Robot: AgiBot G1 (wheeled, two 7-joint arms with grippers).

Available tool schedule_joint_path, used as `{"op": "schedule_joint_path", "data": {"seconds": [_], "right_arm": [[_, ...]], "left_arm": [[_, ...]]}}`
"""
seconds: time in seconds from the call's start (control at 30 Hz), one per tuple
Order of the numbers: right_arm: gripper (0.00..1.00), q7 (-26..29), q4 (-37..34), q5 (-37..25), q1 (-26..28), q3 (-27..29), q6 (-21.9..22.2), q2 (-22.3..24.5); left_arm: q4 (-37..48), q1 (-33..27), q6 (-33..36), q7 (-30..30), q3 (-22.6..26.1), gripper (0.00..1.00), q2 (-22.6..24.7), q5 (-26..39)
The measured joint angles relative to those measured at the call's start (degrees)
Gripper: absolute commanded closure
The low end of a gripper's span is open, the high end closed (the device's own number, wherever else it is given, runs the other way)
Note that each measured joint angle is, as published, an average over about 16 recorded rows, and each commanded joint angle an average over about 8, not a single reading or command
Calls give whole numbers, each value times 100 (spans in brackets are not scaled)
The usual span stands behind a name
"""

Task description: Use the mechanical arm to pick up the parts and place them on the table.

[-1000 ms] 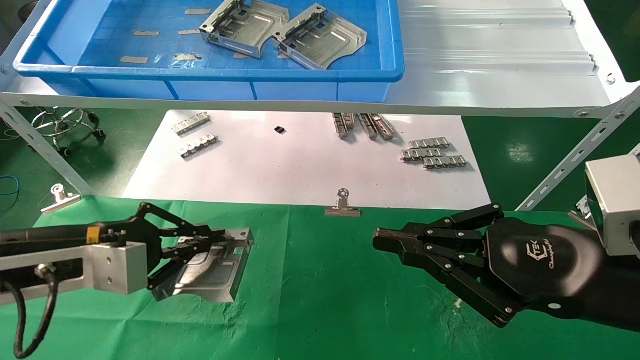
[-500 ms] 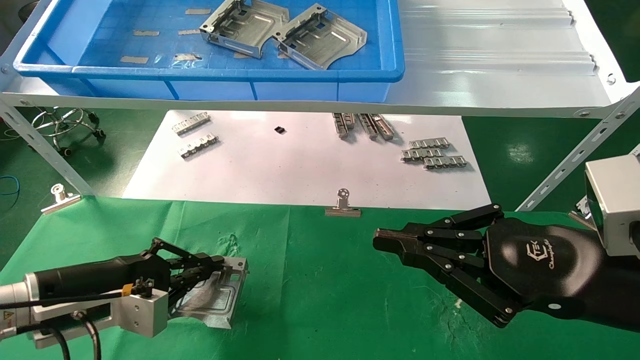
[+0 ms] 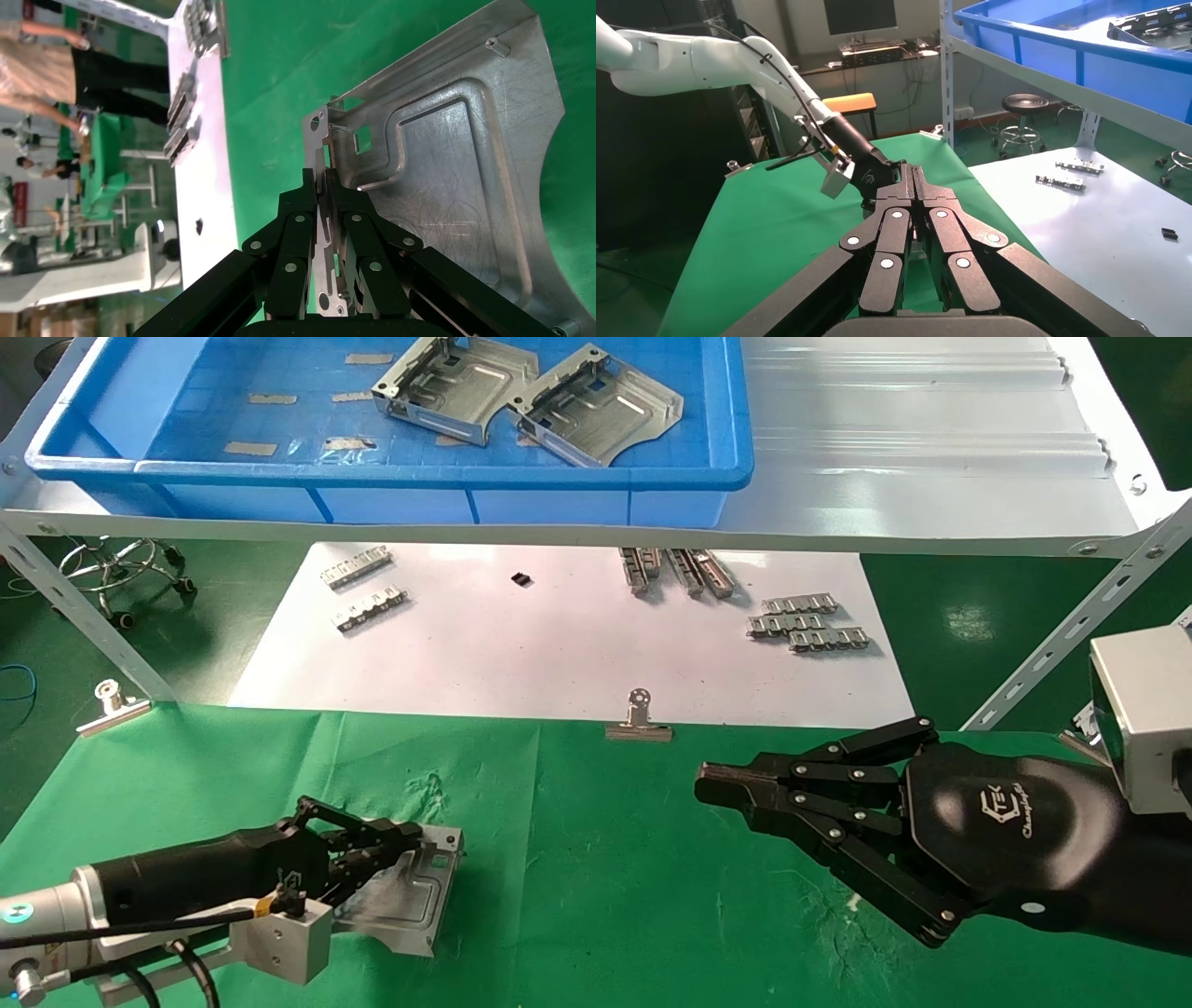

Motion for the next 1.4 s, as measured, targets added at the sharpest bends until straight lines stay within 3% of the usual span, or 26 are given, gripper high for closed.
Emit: {"op": "schedule_joint_path", "data": {"seconds": [0.53, 0.67, 0.83, 0.87, 1.1, 1.13, 1.4], "right_arm": [[100, 0, 0, 0, 0, 0, 0, 0], [100, 0, 0, 0, 0, 0, 0, 0], [98, 0, 0, 0, 0, 0, 0, 0], [90, 0, 0, 0, 0, 0, 0, 0], [5, 0, 0, 0, 0, 0, 0, 0], [0, 0, 0, 0, 0, 0, 0, 0], [0, 0, 0, 0, 0, 0, 0, 0]], "left_arm": [[-16, 101, -157, -16, -44, 0, -31, 1], [-30, 49, 92, -327, -59, 0, -154, -231], [-43, -104, 586, -1163, -31, 0, -354, -669], [-45, -133, 684, -1334, -28, 0, -389, -755], [-34, -315, 1292, -2469, -25, 0, -552, -1289], [-32, -338, 1359, -2604, -28, 0, -563, -1343], [6, -421, 1673, -3086, -153, 0, -529, -1585]]}}
